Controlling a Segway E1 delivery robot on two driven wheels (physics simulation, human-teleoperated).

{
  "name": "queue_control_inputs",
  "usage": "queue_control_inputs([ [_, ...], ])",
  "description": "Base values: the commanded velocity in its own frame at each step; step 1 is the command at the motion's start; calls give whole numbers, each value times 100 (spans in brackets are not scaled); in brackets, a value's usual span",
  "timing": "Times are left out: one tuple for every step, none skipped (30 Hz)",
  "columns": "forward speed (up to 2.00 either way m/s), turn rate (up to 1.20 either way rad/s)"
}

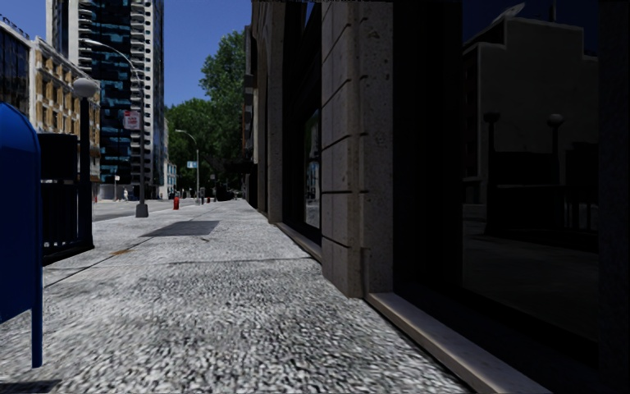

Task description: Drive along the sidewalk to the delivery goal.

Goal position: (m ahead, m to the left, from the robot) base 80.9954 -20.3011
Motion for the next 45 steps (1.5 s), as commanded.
queue_control_inputs([
  [128, 63],
  [128, 63],
  [128, 63],
  [128, 63],
  [128, 63],
  [128, 63],
  [128, 63],
  [128, 63],
  [128, 63],
  [128, 63],
  [128, 60],
  [128, 59],
  [128, 59],
  [128, 55],
  [128, 46],
  [128, 35],
  [128, 19],
  [128, 19],
  [128, 8],
  [128, 0],
  [128, 0],
  [128, 0],
  [128, 0],
  [128, 0],
  [128, 0],
  [130, 0],
  [135, 0],
  [135, 0],
  [139, 0],
  [143, 0],
  [146, 0],
  [151, 0],
  [151, 0],
  [154, 0],
  [155, 0],
  [155, 0],
  [155, 0],
  [155, 0],
  [155, 0],
  [155, 0],
  [155, 0],
  [155, 0],
  [155, 0],
  [155, 0],
  [155, 0],
])
